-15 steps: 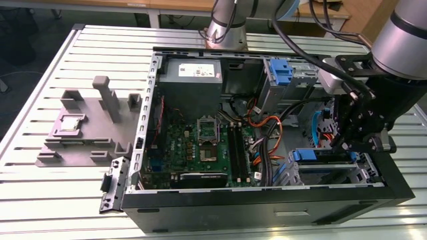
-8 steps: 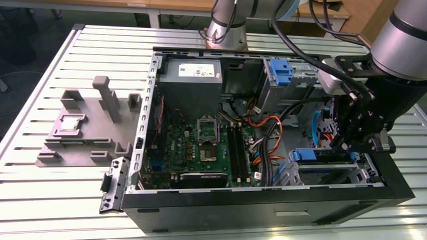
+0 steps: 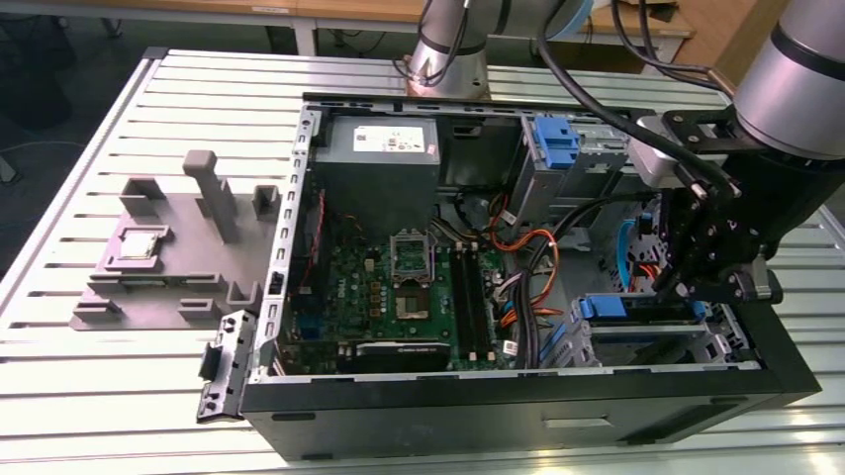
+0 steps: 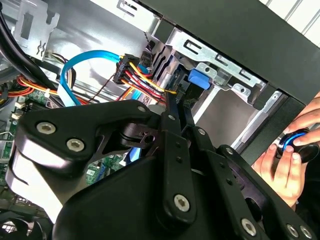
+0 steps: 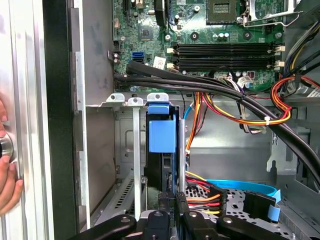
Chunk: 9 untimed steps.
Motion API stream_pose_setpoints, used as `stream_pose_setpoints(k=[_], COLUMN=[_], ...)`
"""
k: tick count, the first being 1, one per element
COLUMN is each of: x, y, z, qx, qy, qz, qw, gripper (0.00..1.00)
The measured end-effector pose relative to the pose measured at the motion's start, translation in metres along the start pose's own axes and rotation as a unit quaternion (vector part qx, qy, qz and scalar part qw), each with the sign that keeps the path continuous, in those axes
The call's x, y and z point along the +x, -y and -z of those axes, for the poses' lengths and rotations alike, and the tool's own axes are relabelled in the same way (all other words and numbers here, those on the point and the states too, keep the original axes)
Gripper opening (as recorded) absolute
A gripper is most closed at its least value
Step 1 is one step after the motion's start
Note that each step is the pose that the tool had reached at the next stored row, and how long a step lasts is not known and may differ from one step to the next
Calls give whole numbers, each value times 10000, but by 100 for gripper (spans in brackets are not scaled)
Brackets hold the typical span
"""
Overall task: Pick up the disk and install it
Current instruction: 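Insert the first disk wire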
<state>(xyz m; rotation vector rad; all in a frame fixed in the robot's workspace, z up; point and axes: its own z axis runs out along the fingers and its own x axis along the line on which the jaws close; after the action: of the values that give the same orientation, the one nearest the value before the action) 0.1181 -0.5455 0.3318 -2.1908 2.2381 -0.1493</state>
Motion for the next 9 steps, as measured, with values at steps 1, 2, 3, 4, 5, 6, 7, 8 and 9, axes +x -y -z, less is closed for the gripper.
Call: stream_pose_setpoints(k=[1,2,3,4,5,6,7,8,9], x=[0,0,0,0,0,0,0,0,0], y=[0,0,0,0,0,0,0,0,1], z=[1,2,2,2,2,3,4,5,6], qx=[0,0,0,0,0,0,0,0,0], qy=[2,3,5,6,7,7,7,8,8], qz=[0,0,-1,-1,-1,-1,-1,-1,-1], qw=[10000,10000,10000,10000,10000,10000,10000,10000,10000], gripper=[17,17,17,17,17,17,17,17,17])
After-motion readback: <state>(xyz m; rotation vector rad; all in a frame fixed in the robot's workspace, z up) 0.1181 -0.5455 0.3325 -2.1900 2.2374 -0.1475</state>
